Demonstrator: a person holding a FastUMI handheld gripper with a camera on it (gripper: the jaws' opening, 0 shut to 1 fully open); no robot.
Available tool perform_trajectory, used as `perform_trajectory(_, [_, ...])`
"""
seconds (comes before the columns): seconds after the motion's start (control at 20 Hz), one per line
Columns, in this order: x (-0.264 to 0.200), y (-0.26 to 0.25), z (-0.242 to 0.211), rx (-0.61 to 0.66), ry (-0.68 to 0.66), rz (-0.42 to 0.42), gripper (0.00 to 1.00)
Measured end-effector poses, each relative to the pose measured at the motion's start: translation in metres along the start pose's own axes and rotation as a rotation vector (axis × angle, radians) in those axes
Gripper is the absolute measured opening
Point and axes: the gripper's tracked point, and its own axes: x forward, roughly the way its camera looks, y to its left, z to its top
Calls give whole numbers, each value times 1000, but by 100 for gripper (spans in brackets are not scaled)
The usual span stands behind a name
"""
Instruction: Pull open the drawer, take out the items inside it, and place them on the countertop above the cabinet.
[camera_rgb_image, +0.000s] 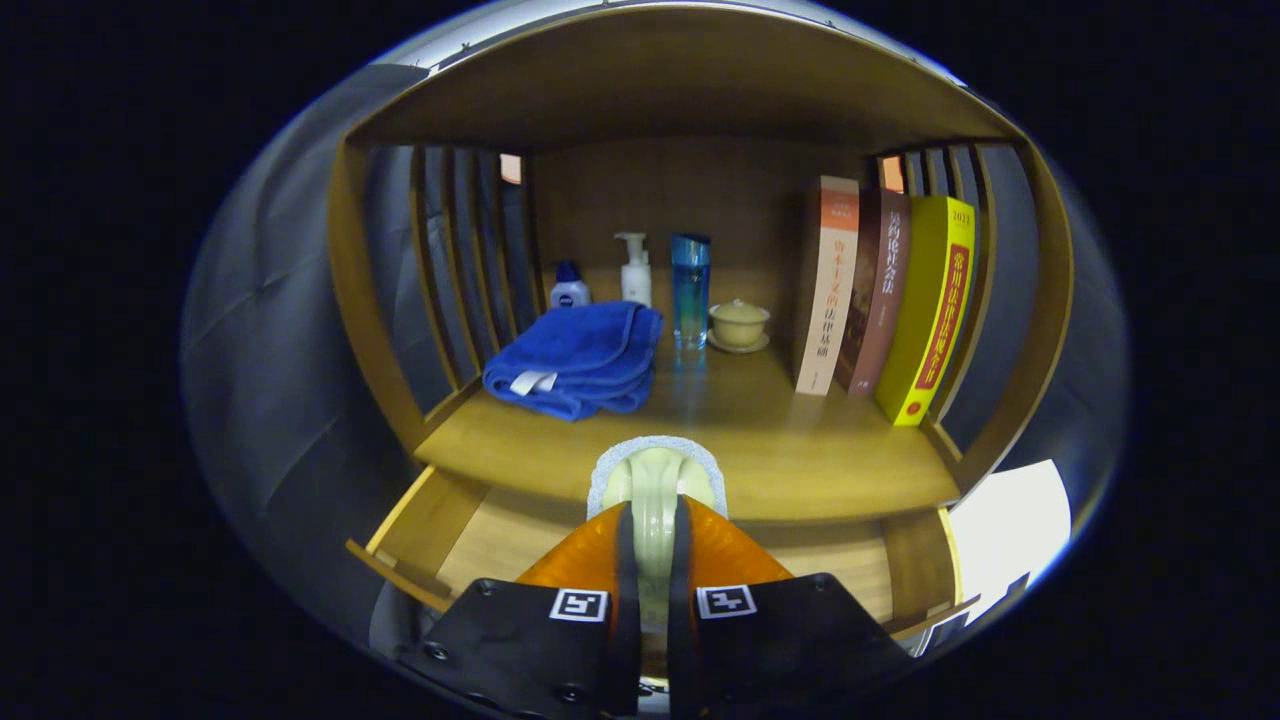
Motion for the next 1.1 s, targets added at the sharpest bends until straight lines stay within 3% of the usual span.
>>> perform_trajectory(0.15, [31, -4, 18, 11, -5, -34, 19])
perform_trajectory(0.5, [93, -25, 10, 39, 65, -130, 19])
perform_trajectory(0.85, [123, -40, 11, 24, 81, -182, 21])
perform_trajectory(1.1, [132, -41, 9, 29, 87, -202, 27])
